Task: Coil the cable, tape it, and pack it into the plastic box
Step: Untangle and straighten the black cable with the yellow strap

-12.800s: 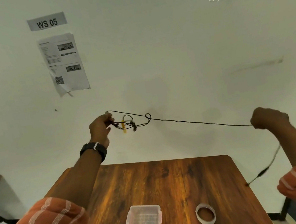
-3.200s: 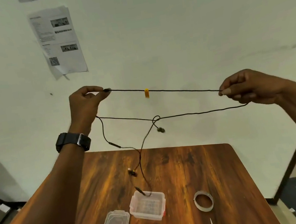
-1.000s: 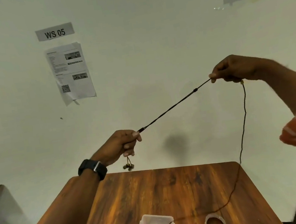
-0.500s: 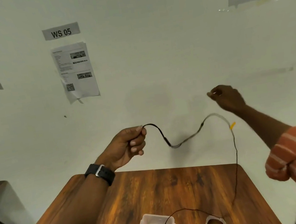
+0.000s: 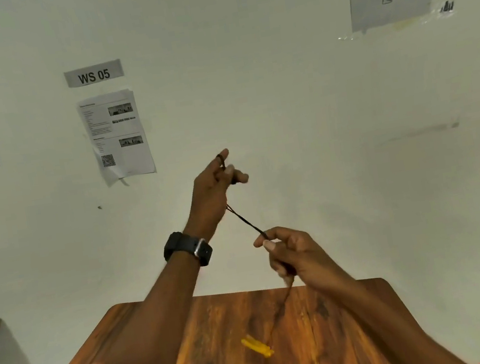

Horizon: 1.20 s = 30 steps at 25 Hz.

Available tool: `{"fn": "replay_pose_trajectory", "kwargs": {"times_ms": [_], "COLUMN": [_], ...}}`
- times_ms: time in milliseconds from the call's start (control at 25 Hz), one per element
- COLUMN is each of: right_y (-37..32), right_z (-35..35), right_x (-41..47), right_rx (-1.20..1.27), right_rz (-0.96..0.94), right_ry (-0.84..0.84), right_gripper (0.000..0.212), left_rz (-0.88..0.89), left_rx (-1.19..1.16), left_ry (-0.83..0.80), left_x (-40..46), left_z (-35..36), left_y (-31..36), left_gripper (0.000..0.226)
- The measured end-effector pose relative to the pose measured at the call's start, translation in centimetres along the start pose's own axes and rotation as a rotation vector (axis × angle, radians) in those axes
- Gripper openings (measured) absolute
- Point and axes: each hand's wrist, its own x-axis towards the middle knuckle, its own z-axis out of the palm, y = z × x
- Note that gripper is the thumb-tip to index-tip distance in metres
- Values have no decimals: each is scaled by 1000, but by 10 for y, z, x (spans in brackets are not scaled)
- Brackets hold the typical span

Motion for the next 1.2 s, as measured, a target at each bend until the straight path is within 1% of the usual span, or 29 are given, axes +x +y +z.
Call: {"fn": "replay_pose_trajectory", "kwargs": {"times_ms": [40, 80, 120, 160, 200, 280, 360, 400, 440, 520, 600, 680, 720, 800, 840, 880, 920, 960, 1080, 1160, 1200], "right_y": [-11, -24, -38, -52, -64, -80, -80, -74, -65, -39, -16, -14, -26, -67, -93, -120, -146, -167, -205, -202, -192], "right_z": [-10, -21, -32, -42, -51, -64, -69, -68, -64, -53, -44, -44, -48, -59, -64, -68, -72, -76, -84, -83, -80], "right_x": [1, 6, 12, 20, 28, 46, 61, 67, 70, 62, 43, 29, 30, 41, 49, 59, 68, 79, 108, 124, 127], "right_rx": [-79, -153, -221, -276, -313, -336, -266, -194, -101, 76, 104, 7, -20, -40, -66, -96, -117, -133, -194, -221, -205], "right_rz": [-32, -69, -110, -153, -196, -252, -255, -228, -185, -91, -21, -39, -82, -197, -255, -310, -361, -398, -433, -409, -378], "right_ry": [15, 35, 61, 91, 119, 132, 124, 127, 120, 39, -109, -217, -222, -149, -101, -55, -14, 21, 80, 113, 127], "right_gripper": [17, 18, 19, 20, 21, 21, 19, 19, 18, 19, 20, 22, 22, 22, 20, 19, 18, 18, 21, 23, 22], "left_rz": [31, 40, 25, -17, -74, -202, -249, -225, -177, -60, 55, 155, 204, 292, 322, 319, 283, 235, 103, 25, 10], "left_rx": [212, 329, 351, 281, 130, -261, -574, -687, -761, -785, -638, -297, -78, 347, 516, 599, 571, 462, -58, -395, -548], "left_ry": [-94, -207, -314, -408, -491, -617, -665, -656, -616, -453, -263, -111, -67, -55, -76, -121, -189, -269, -531, -711, -767], "left_x": [-5, -13, -22, -33, -44, -59, -59, -54, -45, -21, 7, 31, 41, 56, 61, 64, 64, 60, 37, 24, 20], "left_z": [-1, 1, 4, 8, 12, 22, 31, 36, 38, 38, 29, 11, 3, -7, -9, -8, -6, -4, 7, 20, 27], "left_y": [-5, -10, -14, -18, -19, -14, -1, 7, 16, 31, 44, 53, 56, 59, 59, 60, 61, 64, 70, 76, 79], "left_gripper": [27, 26, 28, 32, 37, 44, 50, 52, 53, 50, 45, 44, 45, 43, 42, 40, 38, 37, 42, 49, 51]}}
